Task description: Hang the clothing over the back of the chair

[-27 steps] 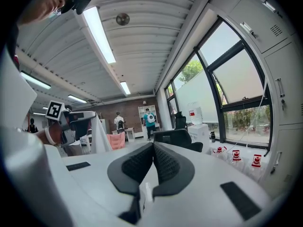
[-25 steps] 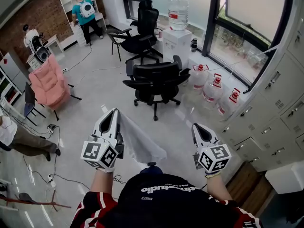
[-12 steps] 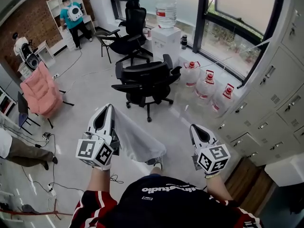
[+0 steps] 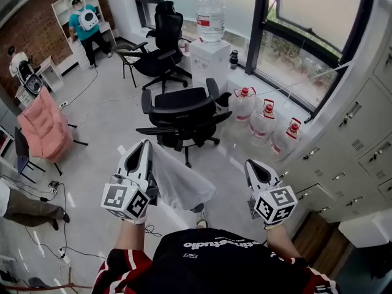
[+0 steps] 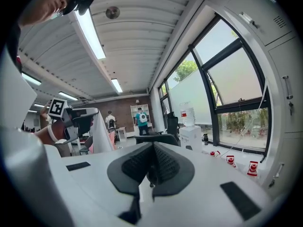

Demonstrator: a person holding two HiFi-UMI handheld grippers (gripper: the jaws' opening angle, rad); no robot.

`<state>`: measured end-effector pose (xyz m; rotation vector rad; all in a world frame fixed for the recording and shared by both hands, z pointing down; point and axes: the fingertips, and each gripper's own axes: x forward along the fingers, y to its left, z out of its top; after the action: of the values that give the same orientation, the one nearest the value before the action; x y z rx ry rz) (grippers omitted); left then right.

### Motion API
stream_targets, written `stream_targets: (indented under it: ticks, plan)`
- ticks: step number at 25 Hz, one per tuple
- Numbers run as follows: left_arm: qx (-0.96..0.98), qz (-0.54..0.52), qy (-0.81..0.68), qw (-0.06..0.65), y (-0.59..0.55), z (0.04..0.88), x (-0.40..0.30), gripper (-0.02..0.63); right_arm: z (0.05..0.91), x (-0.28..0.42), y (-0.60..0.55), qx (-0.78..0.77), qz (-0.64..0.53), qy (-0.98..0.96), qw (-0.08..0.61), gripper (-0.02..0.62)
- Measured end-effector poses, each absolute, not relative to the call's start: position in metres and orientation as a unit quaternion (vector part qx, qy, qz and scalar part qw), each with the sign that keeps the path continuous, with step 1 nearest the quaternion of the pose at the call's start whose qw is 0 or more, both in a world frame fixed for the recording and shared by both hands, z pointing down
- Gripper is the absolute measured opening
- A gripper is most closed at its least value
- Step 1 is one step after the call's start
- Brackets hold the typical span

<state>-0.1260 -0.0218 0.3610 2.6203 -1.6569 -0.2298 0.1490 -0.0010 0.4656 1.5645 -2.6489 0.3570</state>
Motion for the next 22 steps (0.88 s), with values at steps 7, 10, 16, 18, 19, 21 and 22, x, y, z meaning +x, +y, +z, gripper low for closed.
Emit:
stream_targets:
  ticks: [7, 10, 16, 18, 19, 21, 22]
  plan:
    - [0.851, -0.081, -0.519, 0.023, -0.103, 0.353, -0.129, 0.023, 0.441, 0.135, -0.084, 0.511, 0.103, -0.853, 0.026, 0.014]
    - [0.853, -0.087, -0.514, 0.028, -0.129, 0.35, -0.134, 0.023, 0.437, 0.125, -0.11, 0.511, 0.102, -0.853, 0.033, 0.014]
    - [0.858, -0.095, -0.504, 0.029, -0.181, 0.349, -0.142, 0.023, 0.433, 0.109, -0.162, 0.509, 0.101, -0.854, 0.036, 0.014]
    - [0.861, -0.096, -0.498, 0.031, -0.195, 0.348, -0.144, 0.023, 0.43, 0.104, -0.175, 0.51, 0.096, -0.854, 0.039, 0.014]
    - [0.863, -0.097, -0.495, 0.03, -0.202, 0.348, -0.145, 0.023, 0.428, 0.101, -0.18, 0.512, 0.095, -0.853, 0.039, 0.014]
    - [0.866, -0.099, -0.489, 0.028, -0.214, 0.348, -0.146, 0.023, 0.428, 0.098, -0.189, 0.516, 0.094, -0.85, 0.039, 0.014]
    - [0.867, -0.099, -0.488, 0.028, -0.22, 0.349, -0.147, 0.023, 0.428, 0.096, -0.192, 0.517, 0.093, -0.85, 0.04, 0.014]
